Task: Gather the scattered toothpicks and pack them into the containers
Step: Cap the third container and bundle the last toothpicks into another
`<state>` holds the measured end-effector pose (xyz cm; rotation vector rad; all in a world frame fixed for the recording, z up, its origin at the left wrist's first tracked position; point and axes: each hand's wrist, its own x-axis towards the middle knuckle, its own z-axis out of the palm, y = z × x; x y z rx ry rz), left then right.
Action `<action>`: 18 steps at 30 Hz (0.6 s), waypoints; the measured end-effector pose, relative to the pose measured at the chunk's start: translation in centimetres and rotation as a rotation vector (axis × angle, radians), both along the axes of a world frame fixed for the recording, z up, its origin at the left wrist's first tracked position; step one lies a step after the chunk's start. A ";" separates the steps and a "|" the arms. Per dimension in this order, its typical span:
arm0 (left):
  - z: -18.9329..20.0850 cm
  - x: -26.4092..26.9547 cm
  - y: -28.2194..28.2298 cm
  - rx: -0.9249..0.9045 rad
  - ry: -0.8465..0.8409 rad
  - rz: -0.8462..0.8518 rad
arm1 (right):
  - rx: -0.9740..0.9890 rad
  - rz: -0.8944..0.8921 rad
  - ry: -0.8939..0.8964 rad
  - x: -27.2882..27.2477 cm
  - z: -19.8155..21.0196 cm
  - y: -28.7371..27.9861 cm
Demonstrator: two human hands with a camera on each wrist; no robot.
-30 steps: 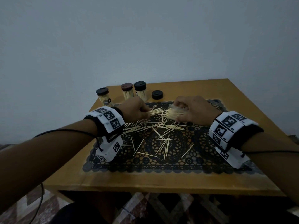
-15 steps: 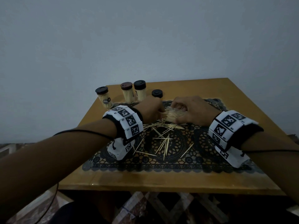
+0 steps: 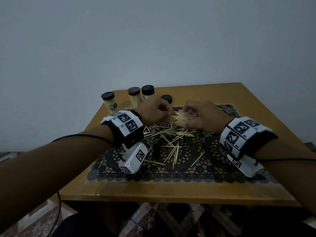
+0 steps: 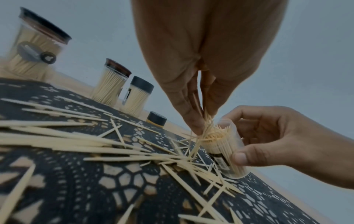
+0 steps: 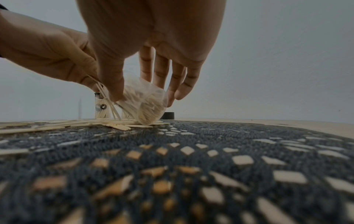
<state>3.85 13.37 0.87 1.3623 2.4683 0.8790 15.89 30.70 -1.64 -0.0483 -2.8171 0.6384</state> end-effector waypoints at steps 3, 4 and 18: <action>-0.4 0.2 -0.2 0.038 -0.050 0.017 | -0.006 0.005 0.002 0.0 -0.1 -0.1; -0.6 0.4 -0.2 0.058 -0.072 0.022 | -0.010 0.009 0.003 0.0 -0.1 -0.1; -1.3 -0.1 -0.4 0.237 0.017 0.162 | -0.046 -0.029 0.030 0.0 0.0 0.0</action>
